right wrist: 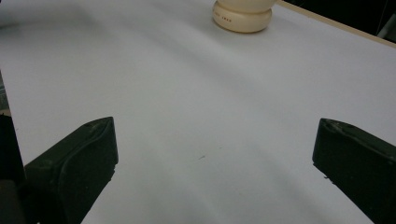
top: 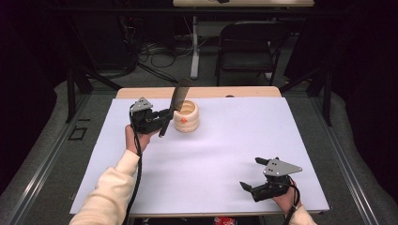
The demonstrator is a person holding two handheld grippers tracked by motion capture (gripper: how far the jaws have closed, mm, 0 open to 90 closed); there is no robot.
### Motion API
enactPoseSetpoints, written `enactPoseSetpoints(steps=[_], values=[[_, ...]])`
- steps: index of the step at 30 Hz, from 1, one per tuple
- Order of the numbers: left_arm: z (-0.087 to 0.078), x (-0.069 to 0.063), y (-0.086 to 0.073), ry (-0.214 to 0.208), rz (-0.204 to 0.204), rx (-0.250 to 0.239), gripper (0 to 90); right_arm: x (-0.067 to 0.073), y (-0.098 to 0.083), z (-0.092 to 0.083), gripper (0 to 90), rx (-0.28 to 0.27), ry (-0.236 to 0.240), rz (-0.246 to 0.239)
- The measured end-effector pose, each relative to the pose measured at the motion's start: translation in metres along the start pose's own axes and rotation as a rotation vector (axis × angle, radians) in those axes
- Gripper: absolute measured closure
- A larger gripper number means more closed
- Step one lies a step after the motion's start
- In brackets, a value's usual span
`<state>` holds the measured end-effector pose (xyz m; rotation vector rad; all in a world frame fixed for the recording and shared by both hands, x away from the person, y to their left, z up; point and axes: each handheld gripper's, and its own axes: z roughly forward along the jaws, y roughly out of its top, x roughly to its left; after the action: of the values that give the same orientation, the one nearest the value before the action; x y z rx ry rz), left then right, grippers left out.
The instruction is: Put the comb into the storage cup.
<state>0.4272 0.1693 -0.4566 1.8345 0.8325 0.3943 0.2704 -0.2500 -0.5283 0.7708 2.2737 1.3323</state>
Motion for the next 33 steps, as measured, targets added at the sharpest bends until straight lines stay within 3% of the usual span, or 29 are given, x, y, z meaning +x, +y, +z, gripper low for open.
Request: enactPoseSetpoints(steps=[19,33], values=[[0.008,0.006,0.017,0.010,0.016,-0.006,72.0,0.000,0.000,0.000,0.0,0.000,0.001,0.000],[0.011,0.014,0.021,0.035,0.000,-0.030,72.0,0.000,0.000,0.000,0.0,0.002,0.002,0.001]])
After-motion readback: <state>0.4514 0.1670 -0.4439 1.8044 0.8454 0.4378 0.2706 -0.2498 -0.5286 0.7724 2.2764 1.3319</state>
